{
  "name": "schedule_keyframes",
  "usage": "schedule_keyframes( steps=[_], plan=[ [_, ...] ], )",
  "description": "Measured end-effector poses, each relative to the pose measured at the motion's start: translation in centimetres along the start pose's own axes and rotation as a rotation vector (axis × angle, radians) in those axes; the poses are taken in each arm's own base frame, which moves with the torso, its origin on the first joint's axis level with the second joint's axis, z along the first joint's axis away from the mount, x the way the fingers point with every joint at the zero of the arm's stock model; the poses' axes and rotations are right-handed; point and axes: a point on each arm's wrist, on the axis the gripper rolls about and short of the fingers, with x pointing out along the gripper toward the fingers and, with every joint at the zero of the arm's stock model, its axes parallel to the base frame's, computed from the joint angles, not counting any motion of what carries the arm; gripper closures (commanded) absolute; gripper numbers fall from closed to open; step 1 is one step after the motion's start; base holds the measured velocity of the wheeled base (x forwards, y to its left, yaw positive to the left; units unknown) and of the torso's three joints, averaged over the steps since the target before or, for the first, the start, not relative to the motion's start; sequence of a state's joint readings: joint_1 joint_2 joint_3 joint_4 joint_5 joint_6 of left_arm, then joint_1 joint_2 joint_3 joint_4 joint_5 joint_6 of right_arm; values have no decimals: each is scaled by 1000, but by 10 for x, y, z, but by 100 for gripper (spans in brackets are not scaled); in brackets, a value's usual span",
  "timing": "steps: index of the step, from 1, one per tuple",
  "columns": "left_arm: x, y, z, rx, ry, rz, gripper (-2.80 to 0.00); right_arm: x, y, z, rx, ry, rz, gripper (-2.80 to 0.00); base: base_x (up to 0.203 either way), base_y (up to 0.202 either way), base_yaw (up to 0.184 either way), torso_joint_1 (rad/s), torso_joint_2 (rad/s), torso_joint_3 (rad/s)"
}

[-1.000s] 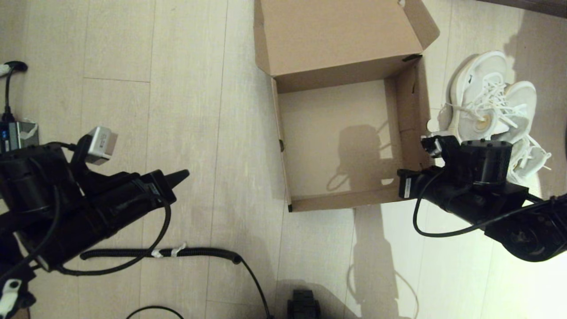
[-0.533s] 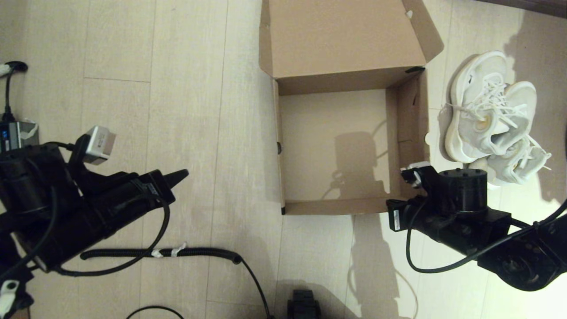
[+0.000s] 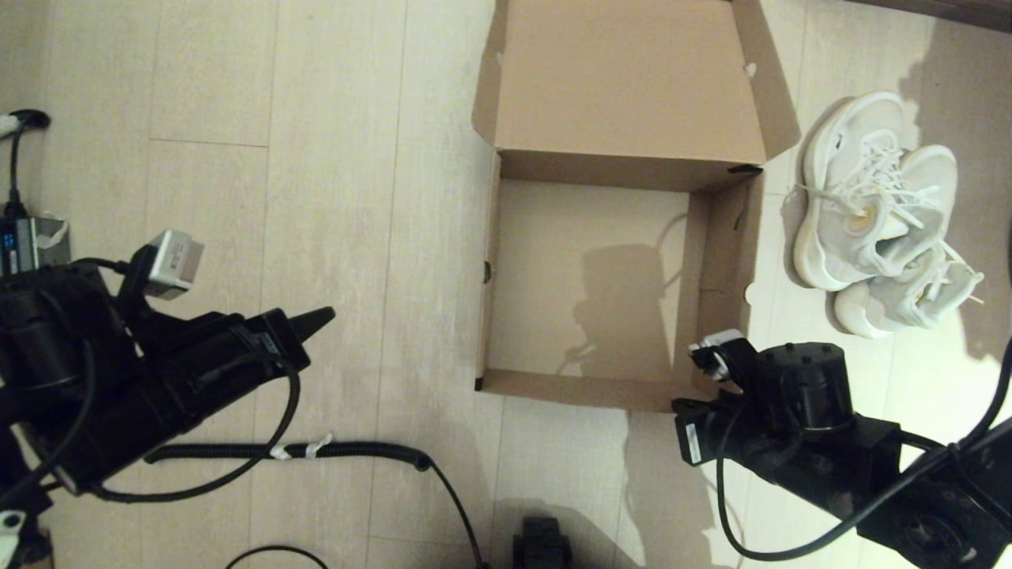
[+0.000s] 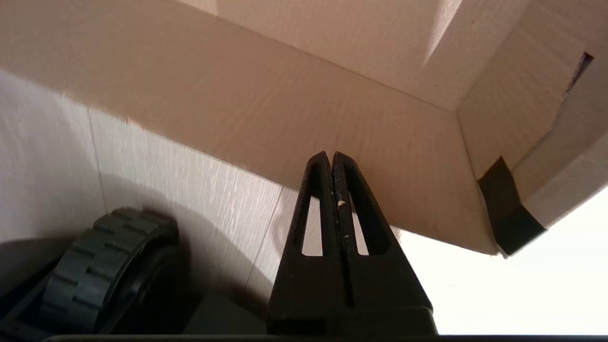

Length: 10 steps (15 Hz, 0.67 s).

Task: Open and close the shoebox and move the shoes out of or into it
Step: Close the shoe box

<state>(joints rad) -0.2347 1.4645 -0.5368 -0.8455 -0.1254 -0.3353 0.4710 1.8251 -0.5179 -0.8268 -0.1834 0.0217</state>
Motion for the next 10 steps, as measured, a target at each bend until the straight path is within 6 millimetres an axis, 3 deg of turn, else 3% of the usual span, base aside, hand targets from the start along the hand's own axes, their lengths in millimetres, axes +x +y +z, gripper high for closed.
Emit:
schedule_keyframes(
  steps=[2,4,6,10],
  plan=[
    [-1,1,-2,-1,7,2,0,-1,1,2,5,-12,0,0,0,0,0,0,0,0],
    [1,-1,1,1,-1,-10,0,-4,-4,19,34,-94,-12,0,0,0,0,0,0,0],
    [9,-6,17,12,-41,-53,0,-12,-15,48,65,-181,-36,0,0,0,0,0,0,0],
    [37,-18,55,33,-107,-102,0,-49,-45,117,192,-316,-99,0,0,0,0,0,0,0]
  ],
)
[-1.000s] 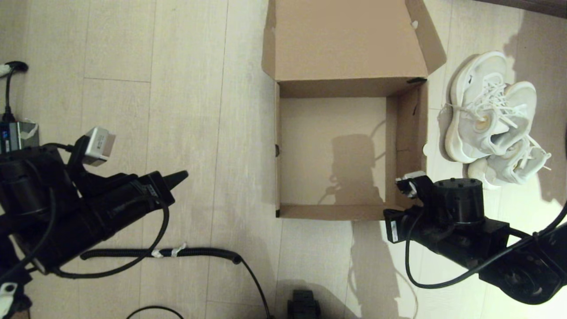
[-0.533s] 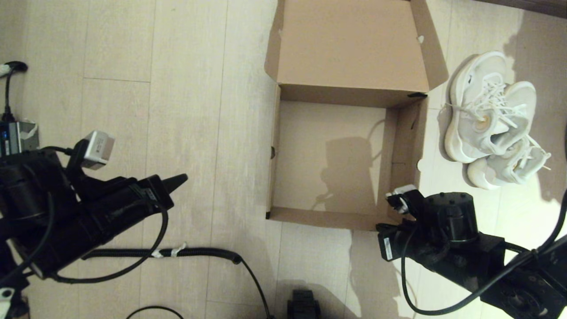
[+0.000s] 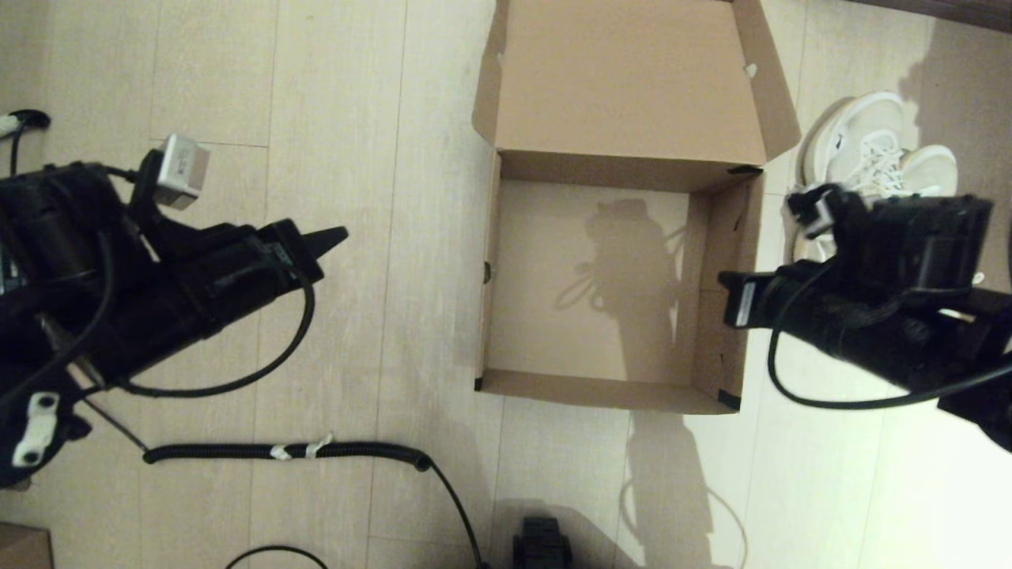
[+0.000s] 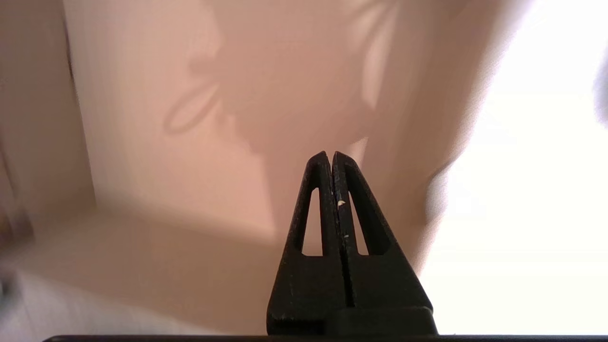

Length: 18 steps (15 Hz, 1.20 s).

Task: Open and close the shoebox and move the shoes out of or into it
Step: Close the shoe box

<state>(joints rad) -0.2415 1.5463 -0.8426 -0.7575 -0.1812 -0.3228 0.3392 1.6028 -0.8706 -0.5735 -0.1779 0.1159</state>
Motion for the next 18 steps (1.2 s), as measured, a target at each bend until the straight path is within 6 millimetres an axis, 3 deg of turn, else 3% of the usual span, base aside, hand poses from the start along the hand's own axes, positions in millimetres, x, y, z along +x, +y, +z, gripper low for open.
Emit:
schedule_keyframes(
  steps=[4,7,10,14,18],
  plan=[
    [46,4,18,33,-29,-14,0,3,-54,64,82,-130,-194,0,0,0,0,0,0,0],
    [74,20,23,109,-41,44,0,14,-101,96,97,-205,-340,0,0,0,0,0,0,0],
    [83,28,36,163,-72,126,0,22,-119,98,99,-138,-448,0,0,0,0,0,0,0],
    [84,28,51,166,-121,227,0,34,-128,97,91,-130,-686,0,0,0,0,0,0,0],
    [67,25,64,168,-151,259,0,31,-118,101,65,-101,-614,0,0,0,0,0,0,0]
  ],
)
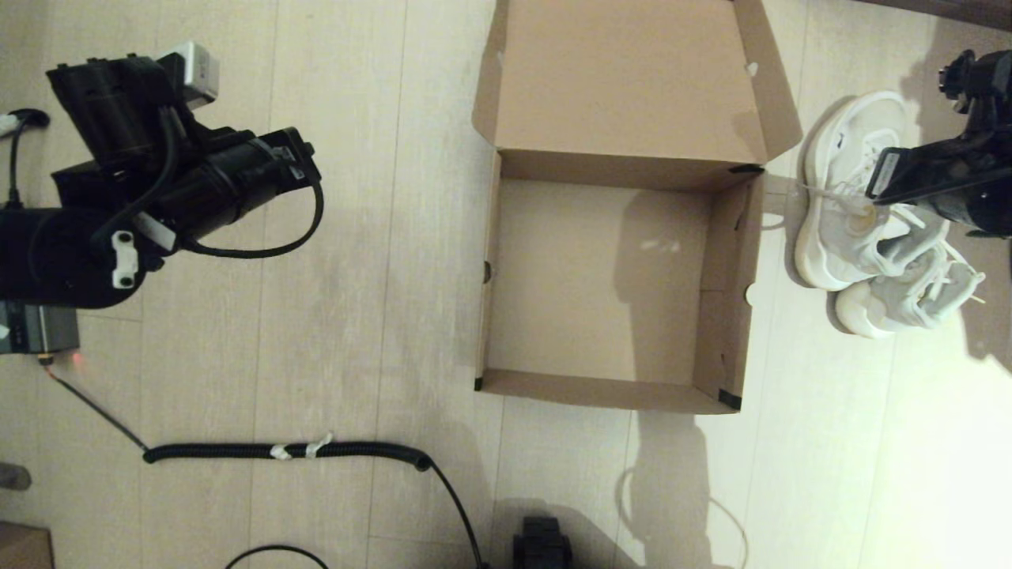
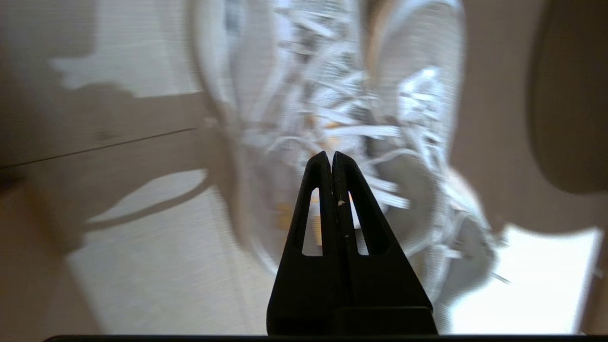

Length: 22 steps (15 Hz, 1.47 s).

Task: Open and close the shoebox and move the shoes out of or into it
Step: Close the shoe box

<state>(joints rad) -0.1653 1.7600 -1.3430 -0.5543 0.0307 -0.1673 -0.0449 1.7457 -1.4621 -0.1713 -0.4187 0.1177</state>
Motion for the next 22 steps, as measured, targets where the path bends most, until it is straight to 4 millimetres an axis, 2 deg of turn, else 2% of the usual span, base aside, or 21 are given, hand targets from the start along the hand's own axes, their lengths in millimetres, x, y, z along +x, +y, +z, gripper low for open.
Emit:
schedule_keyframes(
  steps=[3,6,9,12,14,17,22],
  plan=[
    [-13,3,8,-1,-6,-14,0,-1,4,12,14,-30,125,0,0,0,0,0,0,0],
    [-10,-1,19,0,-29,-126,0,8,3,30,27,-85,203,0,0,0,0,0,0,0],
    [10,-6,27,-9,-62,-227,0,25,3,41,27,-120,345,0,0,0,0,0,0,0],
    [34,-11,38,-111,-103,-345,0,49,2,52,37,-177,397,0,0,0,0,0,0,0],
    [52,-12,42,-221,-121,-390,0,65,2,47,63,-161,446,0,0,0,0,0,0,0],
    [74,-12,33,-361,-83,-465,0,79,4,35,221,-83,497,0,0,0,0,0,0,0],
    [89,-16,11,-453,13,-570,0,88,6,25,505,59,625,0,0,0,0,0,0,0]
  ],
)
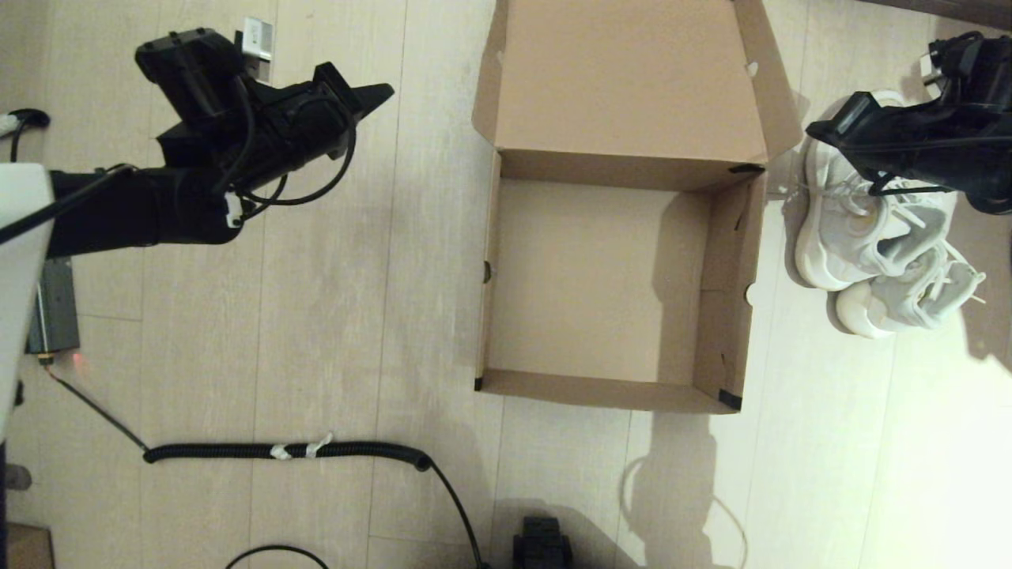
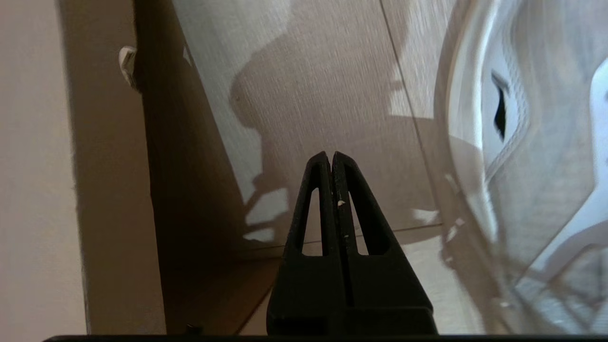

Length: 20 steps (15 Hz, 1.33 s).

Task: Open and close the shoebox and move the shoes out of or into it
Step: Close the shoe box

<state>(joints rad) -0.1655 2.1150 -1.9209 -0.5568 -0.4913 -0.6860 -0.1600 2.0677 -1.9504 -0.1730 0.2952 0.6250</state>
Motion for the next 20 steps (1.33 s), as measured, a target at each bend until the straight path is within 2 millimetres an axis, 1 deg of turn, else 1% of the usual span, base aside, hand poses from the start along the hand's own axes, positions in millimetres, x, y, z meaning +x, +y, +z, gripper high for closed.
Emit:
schedule_keyframes(
  steps=[3,5,7,10,12,16,20],
  plan=[
    [8,2,-13,-8,14,-18,0,0,3,3,62,5,88,0,0,0,0,0,0,0],
    [14,2,-23,-6,18,-50,0,-3,5,7,157,50,160,0,0,0,0,0,0,0],
    [17,7,-30,-10,35,-63,0,-5,2,9,201,91,209,0,0,0,0,0,0,0],
    [19,11,-37,-17,68,-84,0,-4,-5,2,180,120,297,0,0,0,0,0,0,0],
    [20,13,-39,-19,77,-89,0,1,-14,-5,158,129,353,0,0,0,0,0,0,0],
    [21,15,-42,1,67,-135,0,14,-32,-23,162,175,385,0,0,0,0,0,0,0],
    [25,23,-51,24,48,-177,0,18,-36,-28,190,203,431,0,0,0,0,0,0,0]
  ],
)
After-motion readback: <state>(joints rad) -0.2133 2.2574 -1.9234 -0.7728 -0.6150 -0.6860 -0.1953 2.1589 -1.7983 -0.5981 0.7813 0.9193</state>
